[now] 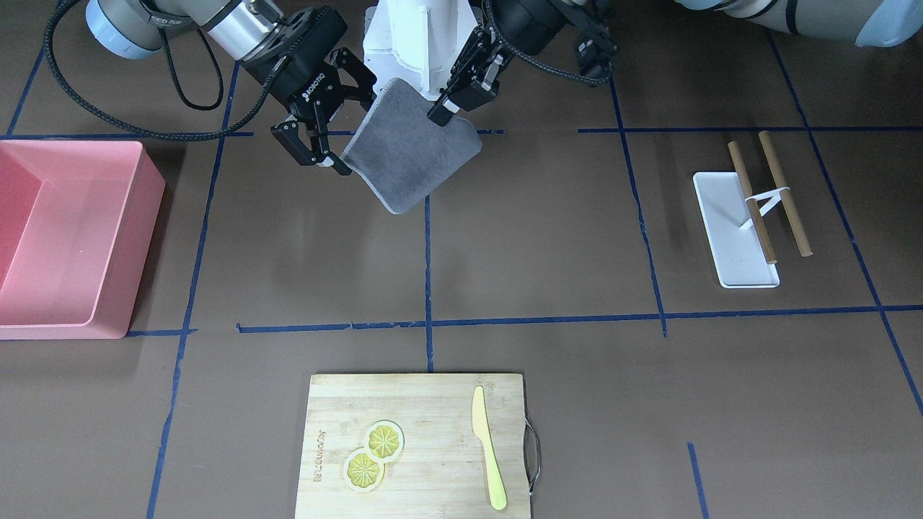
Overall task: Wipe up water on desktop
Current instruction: 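Grasp the cloth with the right gripper beside the left gripper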
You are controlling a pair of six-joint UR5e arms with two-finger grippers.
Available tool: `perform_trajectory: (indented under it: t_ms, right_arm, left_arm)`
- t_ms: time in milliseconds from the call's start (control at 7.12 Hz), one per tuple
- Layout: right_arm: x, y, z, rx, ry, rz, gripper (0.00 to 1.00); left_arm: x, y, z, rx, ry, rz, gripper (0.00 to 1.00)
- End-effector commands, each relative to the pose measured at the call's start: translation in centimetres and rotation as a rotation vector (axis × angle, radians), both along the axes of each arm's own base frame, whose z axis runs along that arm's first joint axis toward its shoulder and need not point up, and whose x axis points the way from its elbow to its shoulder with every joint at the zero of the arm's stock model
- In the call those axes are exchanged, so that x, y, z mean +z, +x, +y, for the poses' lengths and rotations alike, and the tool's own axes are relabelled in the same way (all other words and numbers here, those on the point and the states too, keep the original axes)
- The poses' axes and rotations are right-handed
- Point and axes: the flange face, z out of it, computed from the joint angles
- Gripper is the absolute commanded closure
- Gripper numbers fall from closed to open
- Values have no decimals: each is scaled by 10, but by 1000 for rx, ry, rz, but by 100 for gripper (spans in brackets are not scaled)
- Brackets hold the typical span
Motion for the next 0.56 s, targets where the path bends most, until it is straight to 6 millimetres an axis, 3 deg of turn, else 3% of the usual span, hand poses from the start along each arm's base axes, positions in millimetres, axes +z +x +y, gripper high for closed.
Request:
perform_trajectory:
  t_ms: [0, 140, 281, 421]
  right_arm:
    - [1, -1, 1, -7, -2, 1, 14]
    - [4, -3, 2, -17, -5, 6, 60]
    - [4, -2, 2, -17, -10, 7, 93]
    - [5, -2, 2, -16, -15, 10, 100]
  left_arm:
    - [-3, 3, 7, 13, 7, 8, 95]
    - [-4, 2, 8, 13, 15, 17, 95]
    - [-3, 2, 8, 13, 16, 15, 95]
    - [-3, 2, 8, 13, 18, 16, 94]
